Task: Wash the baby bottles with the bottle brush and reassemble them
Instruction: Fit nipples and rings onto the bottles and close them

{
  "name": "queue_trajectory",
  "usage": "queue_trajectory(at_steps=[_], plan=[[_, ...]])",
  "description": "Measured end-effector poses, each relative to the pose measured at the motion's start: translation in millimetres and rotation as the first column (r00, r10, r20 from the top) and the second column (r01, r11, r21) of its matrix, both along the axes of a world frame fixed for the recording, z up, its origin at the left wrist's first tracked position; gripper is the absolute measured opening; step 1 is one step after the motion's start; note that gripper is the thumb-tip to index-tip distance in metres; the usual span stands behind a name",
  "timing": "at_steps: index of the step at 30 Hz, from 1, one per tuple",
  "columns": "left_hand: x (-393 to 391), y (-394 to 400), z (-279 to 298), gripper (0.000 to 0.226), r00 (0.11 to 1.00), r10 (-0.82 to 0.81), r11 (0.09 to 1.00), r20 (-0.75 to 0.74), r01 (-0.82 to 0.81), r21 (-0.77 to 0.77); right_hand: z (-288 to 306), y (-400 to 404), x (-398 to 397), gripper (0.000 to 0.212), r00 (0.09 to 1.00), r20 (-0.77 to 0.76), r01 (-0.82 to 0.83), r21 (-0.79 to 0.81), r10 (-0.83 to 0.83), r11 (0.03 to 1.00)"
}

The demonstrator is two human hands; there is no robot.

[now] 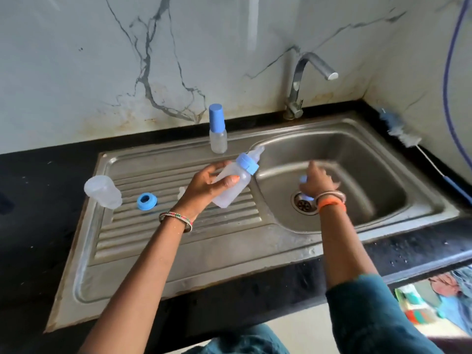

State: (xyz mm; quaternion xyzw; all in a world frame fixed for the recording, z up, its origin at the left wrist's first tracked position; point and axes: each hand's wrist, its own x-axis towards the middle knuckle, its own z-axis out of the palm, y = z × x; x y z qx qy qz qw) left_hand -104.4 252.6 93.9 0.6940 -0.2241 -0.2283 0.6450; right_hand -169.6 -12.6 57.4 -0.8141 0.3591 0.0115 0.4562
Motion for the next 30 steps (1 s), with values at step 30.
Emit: queue_trajectory(at_steps=[30], plan=[[-24.5, 16.5, 96.8, 0.046, 0.808, 0.274, 0.699, -0.522, -0.54, -0.469, 194.3, 177.1, 59.2, 0.017, 0.54, 0.84, -0.251, 0.094, 0.059, 0.963]])
